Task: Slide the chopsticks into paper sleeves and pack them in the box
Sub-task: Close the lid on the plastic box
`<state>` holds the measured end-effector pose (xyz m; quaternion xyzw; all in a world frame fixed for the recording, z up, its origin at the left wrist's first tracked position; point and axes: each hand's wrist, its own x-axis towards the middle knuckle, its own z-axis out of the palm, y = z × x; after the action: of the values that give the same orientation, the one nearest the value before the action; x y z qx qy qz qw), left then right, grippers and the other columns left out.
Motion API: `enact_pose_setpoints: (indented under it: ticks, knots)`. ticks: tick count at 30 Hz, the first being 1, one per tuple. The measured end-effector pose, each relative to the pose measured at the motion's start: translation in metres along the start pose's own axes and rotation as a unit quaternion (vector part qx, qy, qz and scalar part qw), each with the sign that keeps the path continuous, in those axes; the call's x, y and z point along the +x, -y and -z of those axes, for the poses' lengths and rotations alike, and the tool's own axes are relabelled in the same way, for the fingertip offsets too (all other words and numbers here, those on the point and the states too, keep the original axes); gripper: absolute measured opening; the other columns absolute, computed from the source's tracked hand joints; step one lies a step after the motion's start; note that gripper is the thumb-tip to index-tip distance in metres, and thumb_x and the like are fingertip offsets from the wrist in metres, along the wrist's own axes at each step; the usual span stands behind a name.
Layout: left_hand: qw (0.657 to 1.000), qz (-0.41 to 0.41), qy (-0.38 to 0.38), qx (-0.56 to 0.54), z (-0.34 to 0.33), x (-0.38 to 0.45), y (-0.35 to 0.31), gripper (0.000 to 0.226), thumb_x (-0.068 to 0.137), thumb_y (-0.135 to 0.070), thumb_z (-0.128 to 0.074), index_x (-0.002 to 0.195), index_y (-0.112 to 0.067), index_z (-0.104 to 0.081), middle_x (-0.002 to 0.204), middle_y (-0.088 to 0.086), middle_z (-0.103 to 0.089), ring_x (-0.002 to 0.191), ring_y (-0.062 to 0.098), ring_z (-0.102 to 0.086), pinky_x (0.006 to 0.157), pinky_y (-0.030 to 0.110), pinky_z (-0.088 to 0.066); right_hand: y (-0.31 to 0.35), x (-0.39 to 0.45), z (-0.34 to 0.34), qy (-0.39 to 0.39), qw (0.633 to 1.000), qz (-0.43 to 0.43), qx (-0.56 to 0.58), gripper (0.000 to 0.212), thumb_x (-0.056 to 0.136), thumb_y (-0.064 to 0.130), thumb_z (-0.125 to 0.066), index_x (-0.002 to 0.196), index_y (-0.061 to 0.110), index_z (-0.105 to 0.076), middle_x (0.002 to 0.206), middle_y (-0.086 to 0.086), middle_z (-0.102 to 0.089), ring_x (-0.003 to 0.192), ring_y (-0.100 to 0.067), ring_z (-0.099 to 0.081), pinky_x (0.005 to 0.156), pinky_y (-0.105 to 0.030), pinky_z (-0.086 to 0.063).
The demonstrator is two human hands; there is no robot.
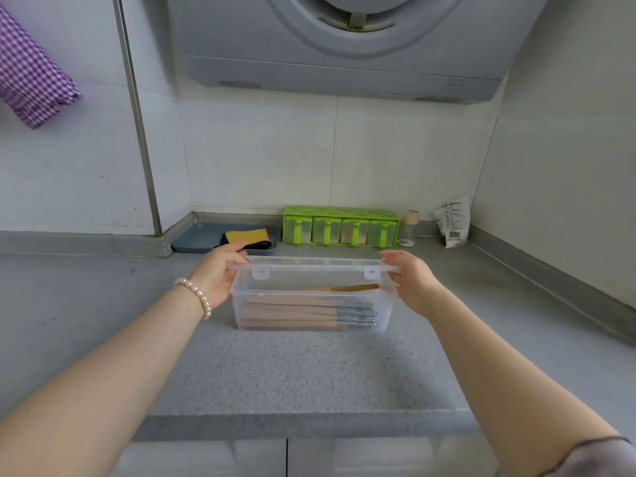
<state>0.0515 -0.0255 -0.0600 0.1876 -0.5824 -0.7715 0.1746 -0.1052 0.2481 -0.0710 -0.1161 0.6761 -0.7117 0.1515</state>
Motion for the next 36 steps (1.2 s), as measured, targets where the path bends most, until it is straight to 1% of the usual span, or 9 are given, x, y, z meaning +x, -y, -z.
enact_pose_setpoints:
  ticks: [4,8,13,20,23,26,32,34,36]
  knots:
    - [0.991,-0.026,-0.082,0.104,0.000,-0.008,0.008,0.053,0.084,0.003,-0.057,0.135,-0.006,-0.043,0.131,0.015,-0.052,0.110,0.025,-0.054,0.087,0.034,-0.047,-0.007,-0.007,0.007,-0.003,0.997,-0.007,-0.073,0.038,0.087,0.016,-0.060,0.124,0.014,-0.055,0.112,-0.007,-0.058,0.105,-0.029,-0.055,0.084,-0.040,-0.047]
    - [0.952,-0.086,-0.125,0.265,-0.013,-0.018,0.017,0.061,0.080,-0.024,-0.071,0.133,-0.005,-0.047,0.137,0.008,-0.049,0.124,0.024,-0.047,0.106,0.039,-0.037,-0.014,-0.014,-0.003,-0.011,0.996,0.002,-0.093,0.049,0.089,0.025,-0.058,0.135,0.017,-0.044,0.123,-0.006,-0.055,0.113,-0.028,-0.054,0.096,-0.047,-0.045]
    - [0.958,-0.085,-0.130,0.242,-0.014,-0.024,0.021,0.088,0.068,-0.021,-0.081,0.140,-0.002,-0.034,0.147,0.010,-0.037,0.132,0.027,-0.038,0.110,0.041,-0.032,-0.023,-0.022,-0.014,-0.031,0.993,0.028,-0.112,0.064,0.087,0.029,-0.061,0.143,0.019,-0.032,0.139,-0.007,-0.047,0.123,-0.029,-0.049,0.103,-0.051,-0.041]
    - [0.965,-0.086,-0.113,0.221,-0.017,-0.032,0.024,0.060,0.072,-0.013,-0.077,0.124,0.002,-0.052,0.112,0.001,-0.056,0.103,0.017,-0.051,0.093,0.027,-0.037,-0.031,-0.024,-0.018,-0.035,0.993,0.051,-0.097,0.075,0.082,0.031,-0.067,0.145,0.018,-0.029,0.146,-0.004,-0.039,0.131,-0.027,-0.042,0.108,-0.050,-0.035]
    - [0.961,-0.089,-0.118,0.235,-0.017,-0.029,0.024,0.070,0.071,-0.014,-0.078,0.131,0.001,-0.046,0.131,0.003,-0.052,0.119,0.022,-0.049,0.102,0.032,-0.036,-0.033,-0.023,-0.017,-0.029,0.993,0.057,-0.104,0.077,0.080,0.032,-0.069,0.145,0.018,-0.030,0.145,-0.004,-0.042,0.129,-0.027,-0.044,0.108,-0.049,-0.036]
    - [0.958,-0.084,-0.108,0.251,-0.018,-0.025,0.023,0.062,0.074,-0.010,-0.075,0.129,0.002,-0.047,0.121,-0.002,-0.052,0.117,0.021,-0.049,0.096,0.028,-0.036,-0.031,-0.021,-0.016,-0.022,0.990,0.059,-0.122,0.075,0.082,0.032,-0.067,0.145,0.017,-0.028,0.146,-0.004,-0.040,0.132,-0.027,-0.040,0.110,-0.048,-0.033]
    - [0.951,-0.095,-0.119,0.269,-0.016,-0.015,0.027,0.077,0.076,-0.022,-0.075,0.139,-0.003,-0.036,0.145,0.010,-0.039,0.132,0.027,-0.039,0.110,0.038,-0.031,-0.028,-0.025,-0.018,-0.005,0.977,0.089,-0.193,0.069,0.090,0.039,-0.055,0.147,0.015,-0.024,0.154,-0.006,-0.025,0.141,-0.025,-0.026,0.112,-0.040,-0.024]
    - [0.916,-0.129,-0.127,0.358,-0.020,-0.016,0.029,0.069,0.082,-0.027,-0.069,0.140,-0.010,-0.037,0.148,0.007,-0.036,0.136,0.026,-0.034,0.112,0.040,-0.028,-0.025,-0.028,-0.025,-0.019,0.949,0.095,-0.300,0.056,0.093,0.039,-0.047,0.142,0.014,-0.035,0.157,-0.005,-0.010,0.144,-0.026,-0.017,0.114,-0.044,-0.019]
    - [0.833,-0.210,-0.143,0.492,-0.027,-0.017,0.030,0.050,0.088,-0.026,-0.060,0.135,-0.015,-0.046,0.149,0.005,-0.035,0.138,0.027,-0.030,0.113,0.044,-0.024,-0.024,-0.028,-0.030,-0.063,0.861,0.162,-0.479,0.038,0.098,0.036,-0.038,0.127,0.015,-0.052,0.158,-0.007,-0.002,0.145,-0.029,-0.006,0.114,-0.052,-0.008]
